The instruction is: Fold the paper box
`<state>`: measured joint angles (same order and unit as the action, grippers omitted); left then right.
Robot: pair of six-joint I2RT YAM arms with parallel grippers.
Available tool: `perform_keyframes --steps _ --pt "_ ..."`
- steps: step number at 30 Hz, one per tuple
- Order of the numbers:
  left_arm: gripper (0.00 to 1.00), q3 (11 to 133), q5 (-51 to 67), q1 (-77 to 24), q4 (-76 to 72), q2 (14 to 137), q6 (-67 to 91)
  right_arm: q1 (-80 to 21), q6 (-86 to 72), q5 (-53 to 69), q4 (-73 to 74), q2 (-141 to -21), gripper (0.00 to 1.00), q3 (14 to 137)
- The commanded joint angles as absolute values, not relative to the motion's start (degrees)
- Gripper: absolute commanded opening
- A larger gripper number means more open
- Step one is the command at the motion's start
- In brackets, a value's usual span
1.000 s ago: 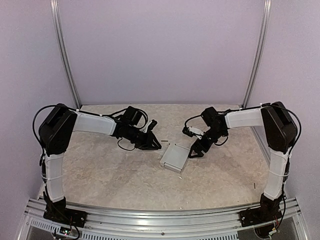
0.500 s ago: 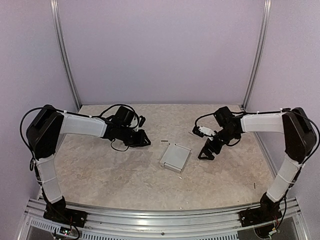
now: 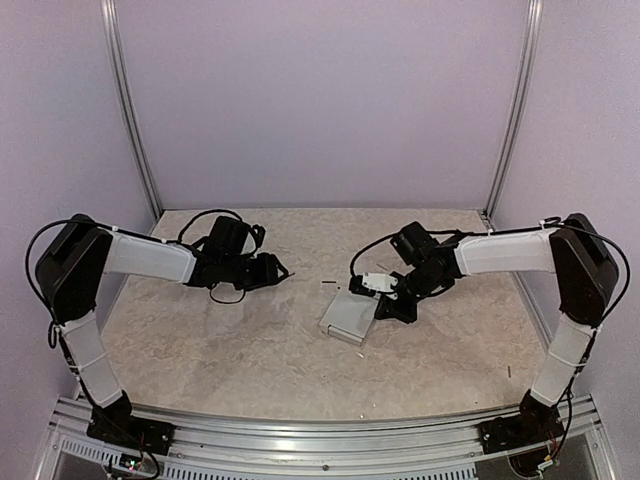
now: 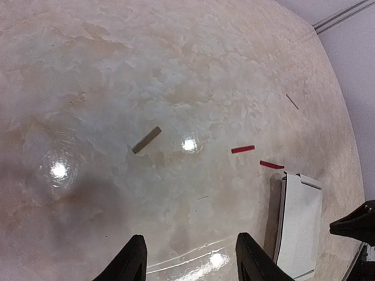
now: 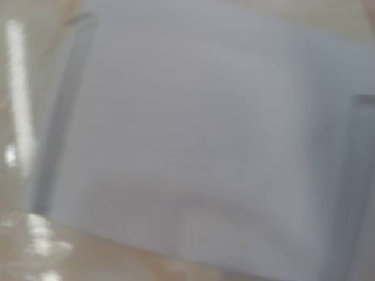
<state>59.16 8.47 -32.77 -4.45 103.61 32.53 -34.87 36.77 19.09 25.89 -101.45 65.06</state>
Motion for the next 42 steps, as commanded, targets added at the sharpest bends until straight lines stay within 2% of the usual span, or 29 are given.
perform_keyframes --steps 1,17,28,35,42 --pt "0.52 60.33 16.35 -33.89 -7.17 107.86 34.88 -37.95 38.1 15.5 25.87 -103.01 0.05 65.84" --pt "0.51 62.39 19.56 -35.42 -5.83 110.82 33.64 -38.76 37.17 12.05 26.21 -108.75 0.03 66.1" --pt "0.51 61.39 18.51 -35.11 -5.89 111.71 34.01 -34.26 41.91 7.88 25.89 -103.13 0.02 54.44" --pt "0.52 66.33 26.88 -36.92 -7.84 117.81 34.38 -29.07 41.51 14.47 26.69 -95.3 0.05 52.76" --pt "0.53 68.35 27.32 -37.74 -6.65 121.35 37.16 -29.31 34.76 21.89 26.93 -92.98 0.08 57.1"
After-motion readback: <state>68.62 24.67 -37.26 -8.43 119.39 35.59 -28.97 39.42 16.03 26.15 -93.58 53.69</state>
